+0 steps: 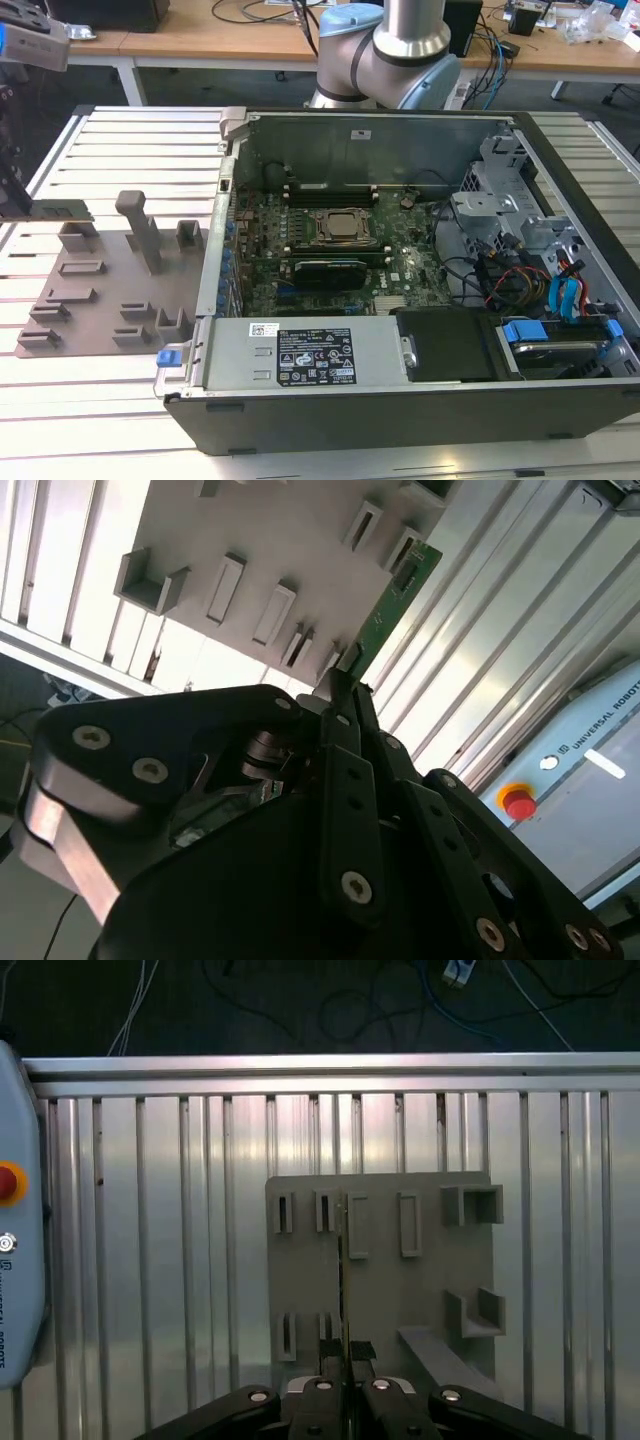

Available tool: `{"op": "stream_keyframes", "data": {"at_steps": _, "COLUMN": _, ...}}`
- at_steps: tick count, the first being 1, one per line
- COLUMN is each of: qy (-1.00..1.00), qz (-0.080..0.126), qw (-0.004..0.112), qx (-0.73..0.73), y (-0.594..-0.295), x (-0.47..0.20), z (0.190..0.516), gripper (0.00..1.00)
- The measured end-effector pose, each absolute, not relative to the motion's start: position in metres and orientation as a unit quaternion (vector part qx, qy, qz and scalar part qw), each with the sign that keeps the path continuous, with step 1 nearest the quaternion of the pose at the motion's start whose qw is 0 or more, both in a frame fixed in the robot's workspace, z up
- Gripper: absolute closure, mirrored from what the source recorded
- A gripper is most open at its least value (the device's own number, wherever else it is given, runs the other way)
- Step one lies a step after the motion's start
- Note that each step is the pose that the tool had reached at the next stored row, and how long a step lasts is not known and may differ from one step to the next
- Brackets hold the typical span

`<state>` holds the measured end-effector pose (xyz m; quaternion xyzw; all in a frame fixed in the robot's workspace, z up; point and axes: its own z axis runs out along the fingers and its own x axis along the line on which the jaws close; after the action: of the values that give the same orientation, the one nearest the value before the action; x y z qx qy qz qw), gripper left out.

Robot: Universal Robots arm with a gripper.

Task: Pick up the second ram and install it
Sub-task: 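Pick up the second ram and move it above second insertion slot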

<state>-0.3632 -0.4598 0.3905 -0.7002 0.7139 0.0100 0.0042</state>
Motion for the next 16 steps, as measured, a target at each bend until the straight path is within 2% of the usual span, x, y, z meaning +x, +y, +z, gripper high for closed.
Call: {"op": "stream_keyframes", "data": {"at_steps": 16, "qy": 0.714, "qz": 0.01, "qw": 0.004, "qx": -0.7, "y": -0.46, "x": -0.363, "z": 0.433, "gripper": 0.87}}
